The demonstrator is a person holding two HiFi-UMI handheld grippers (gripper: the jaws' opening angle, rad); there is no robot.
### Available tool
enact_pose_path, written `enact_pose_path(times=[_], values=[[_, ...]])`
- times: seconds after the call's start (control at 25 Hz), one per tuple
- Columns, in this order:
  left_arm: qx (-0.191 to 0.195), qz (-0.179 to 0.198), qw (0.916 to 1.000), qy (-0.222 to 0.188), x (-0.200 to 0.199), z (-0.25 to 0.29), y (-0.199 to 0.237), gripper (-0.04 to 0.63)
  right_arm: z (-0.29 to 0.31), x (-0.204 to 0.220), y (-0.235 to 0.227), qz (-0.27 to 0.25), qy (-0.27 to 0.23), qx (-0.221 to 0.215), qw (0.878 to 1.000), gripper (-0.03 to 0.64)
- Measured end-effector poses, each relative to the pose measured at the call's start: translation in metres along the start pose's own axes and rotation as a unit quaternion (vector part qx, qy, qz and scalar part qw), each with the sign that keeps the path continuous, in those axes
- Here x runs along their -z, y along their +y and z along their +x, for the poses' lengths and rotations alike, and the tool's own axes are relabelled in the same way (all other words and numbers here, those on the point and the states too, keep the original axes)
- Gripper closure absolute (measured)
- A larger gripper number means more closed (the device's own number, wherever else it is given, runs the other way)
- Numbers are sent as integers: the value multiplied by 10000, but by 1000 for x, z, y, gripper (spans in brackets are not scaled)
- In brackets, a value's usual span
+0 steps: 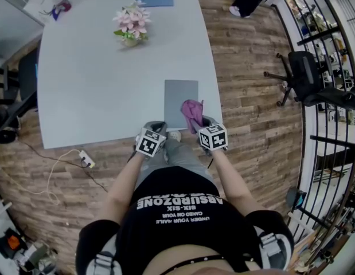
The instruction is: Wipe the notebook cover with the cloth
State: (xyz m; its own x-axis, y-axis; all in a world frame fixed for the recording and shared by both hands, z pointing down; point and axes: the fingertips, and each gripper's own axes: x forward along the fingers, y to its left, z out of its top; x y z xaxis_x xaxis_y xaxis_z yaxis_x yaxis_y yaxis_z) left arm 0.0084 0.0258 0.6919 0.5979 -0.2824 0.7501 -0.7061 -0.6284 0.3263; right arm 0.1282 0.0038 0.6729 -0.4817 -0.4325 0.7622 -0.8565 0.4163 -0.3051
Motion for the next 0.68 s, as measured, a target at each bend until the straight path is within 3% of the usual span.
enact_pose_path(times=[0.68], values=[[190, 41, 9997, 134, 0, 2, 0, 580, 2, -1, -1, 15, 51, -13, 10000, 532]])
